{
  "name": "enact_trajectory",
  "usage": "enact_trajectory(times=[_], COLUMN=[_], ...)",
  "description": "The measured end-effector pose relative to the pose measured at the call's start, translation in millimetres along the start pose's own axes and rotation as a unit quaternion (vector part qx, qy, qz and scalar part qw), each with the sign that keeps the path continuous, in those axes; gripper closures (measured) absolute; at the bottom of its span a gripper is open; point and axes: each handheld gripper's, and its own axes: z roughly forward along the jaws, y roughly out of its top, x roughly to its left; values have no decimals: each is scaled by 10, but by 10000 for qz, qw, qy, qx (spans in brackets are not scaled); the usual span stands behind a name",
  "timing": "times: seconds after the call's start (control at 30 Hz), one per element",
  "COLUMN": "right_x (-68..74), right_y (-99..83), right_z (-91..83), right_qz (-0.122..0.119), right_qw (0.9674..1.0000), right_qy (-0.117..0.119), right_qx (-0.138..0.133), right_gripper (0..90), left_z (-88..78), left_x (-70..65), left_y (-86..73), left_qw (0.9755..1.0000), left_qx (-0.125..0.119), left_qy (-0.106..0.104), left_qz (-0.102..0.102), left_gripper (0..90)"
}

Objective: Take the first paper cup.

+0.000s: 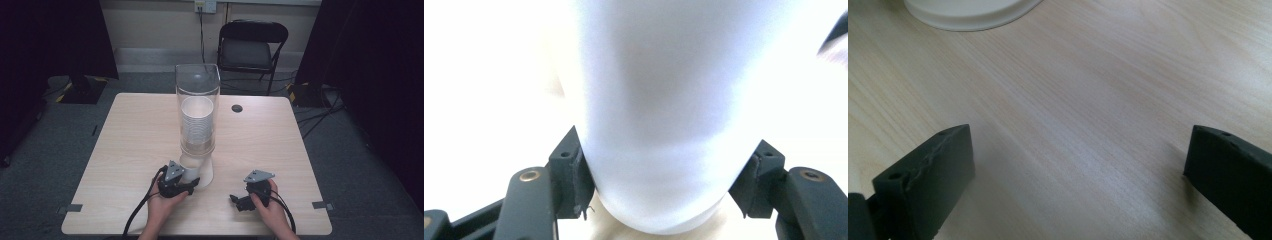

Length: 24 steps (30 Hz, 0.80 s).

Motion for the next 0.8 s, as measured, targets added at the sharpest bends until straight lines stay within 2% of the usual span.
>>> enact_trajectory(times=[0.1, 0.23, 0.33, 0.43, 0.57, 0.8], right_x=[-1, -9, -8, -8, -8, -8], right_y=[2, 6, 6, 6, 6, 6], right_z=[1, 6, 5, 6, 6, 6], right_qz=[2, -33, -31, -31, -29, -28], right_qw=[10000, 10000, 10000, 10000, 10000, 10000], right_qy=[10, 20, 18, 22, 21, 21], right_qx=[9, 7, 7, 6, 6, 7], right_gripper=[0, 0, 0, 0, 0, 0], left_z=[-75, -148, -157, -206, -282, -333], left_x=[44, 156, 175, 215, 309, 435], left_y=[27, -82, -133, -147, -172, -251], left_qw=[9999, 9998, 9997, 9996, 9996, 9982], left_qx=[118, 177, 219, 216, 231, 498], left_qy=[-3, 9, -7, 66, 107, 288], left_qz=[109, -110, -103, -145, -115, -147], left_gripper=[361, 356, 355, 355, 354, 349])
